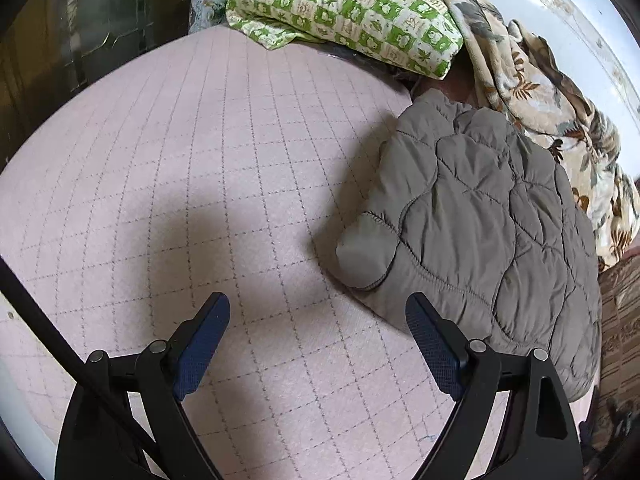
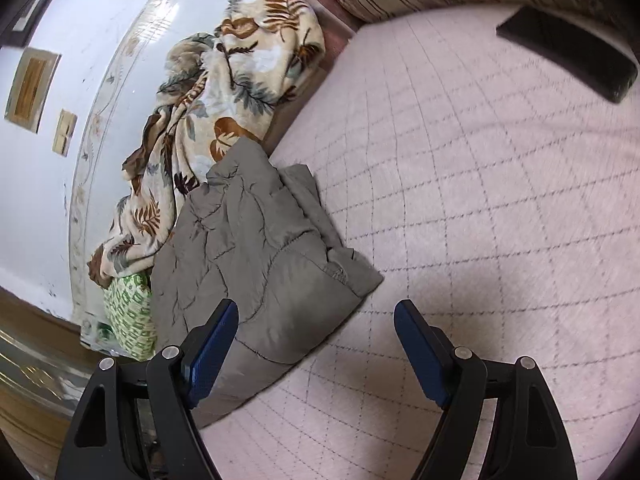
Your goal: Fold large clothes
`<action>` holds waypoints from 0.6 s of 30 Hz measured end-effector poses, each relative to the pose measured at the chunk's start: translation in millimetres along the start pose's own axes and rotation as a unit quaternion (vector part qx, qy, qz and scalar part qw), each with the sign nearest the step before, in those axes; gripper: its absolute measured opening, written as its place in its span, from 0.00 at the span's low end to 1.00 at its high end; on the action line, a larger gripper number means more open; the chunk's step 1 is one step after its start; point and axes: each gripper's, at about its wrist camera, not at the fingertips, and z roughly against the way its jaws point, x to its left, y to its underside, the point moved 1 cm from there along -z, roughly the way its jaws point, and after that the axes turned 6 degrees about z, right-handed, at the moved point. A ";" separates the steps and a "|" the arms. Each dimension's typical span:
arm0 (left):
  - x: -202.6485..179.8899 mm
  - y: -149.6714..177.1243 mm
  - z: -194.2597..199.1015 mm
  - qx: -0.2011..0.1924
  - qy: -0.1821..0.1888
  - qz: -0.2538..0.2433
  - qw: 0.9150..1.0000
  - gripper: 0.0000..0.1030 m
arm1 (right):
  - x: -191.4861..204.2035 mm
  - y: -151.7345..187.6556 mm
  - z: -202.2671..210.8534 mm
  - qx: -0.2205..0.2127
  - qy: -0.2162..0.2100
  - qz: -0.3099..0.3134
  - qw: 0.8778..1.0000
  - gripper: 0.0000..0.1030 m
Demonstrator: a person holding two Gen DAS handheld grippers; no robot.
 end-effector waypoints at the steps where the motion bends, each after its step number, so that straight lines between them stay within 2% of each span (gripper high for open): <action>1: -1.9 -0.7 -2.1 0.004 0.005 0.002 1.000 0.86 | 0.4 -0.3 -2.3 0.003 -0.002 -0.002 1.000 0.81; 4: -8.3 -1.7 -7.8 0.016 0.021 0.003 1.000 0.86 | 2.2 -1.4 -13.5 0.013 -0.011 -0.007 1.000 0.81; 15: -25.8 -2.0 -24.6 0.027 0.028 -0.002 0.999 0.86 | 4.0 8.1 -51.7 0.038 -0.019 -0.039 0.998 0.81; 18: -25.9 -1.5 -27.1 0.031 0.046 0.012 0.998 0.86 | 3.1 10.5 -58.4 0.039 -0.030 -0.056 0.997 0.81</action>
